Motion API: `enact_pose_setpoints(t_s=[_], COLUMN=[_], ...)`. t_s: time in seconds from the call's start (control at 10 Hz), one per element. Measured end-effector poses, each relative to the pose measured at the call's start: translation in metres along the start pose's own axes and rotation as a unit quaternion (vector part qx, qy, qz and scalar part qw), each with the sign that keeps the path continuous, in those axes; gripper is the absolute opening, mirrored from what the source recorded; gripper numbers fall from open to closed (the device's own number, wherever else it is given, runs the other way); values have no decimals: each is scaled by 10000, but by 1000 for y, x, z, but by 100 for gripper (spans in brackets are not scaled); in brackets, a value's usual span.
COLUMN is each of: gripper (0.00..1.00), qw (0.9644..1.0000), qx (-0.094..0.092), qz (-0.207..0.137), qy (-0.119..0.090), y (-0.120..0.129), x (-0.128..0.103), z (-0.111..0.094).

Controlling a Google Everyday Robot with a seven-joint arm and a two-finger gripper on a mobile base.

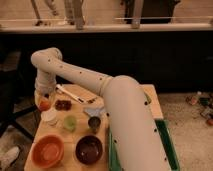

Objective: Place apple in paper cup

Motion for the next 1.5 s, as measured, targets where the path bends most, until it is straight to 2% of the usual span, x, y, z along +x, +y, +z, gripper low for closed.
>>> enact_pose_setpoints(t_s=[0.5, 0.9, 1.1, 1.5], gripper=[0, 4, 19, 62], qw=[9996, 9993, 9993, 9993], qx=[-5, 66, 67, 68], qz=[232, 349, 332, 338], qy=[-135, -139, -146, -144], y=[9, 18, 16, 17], x=[-10, -14, -13, -13], z=[4, 9, 10, 10])
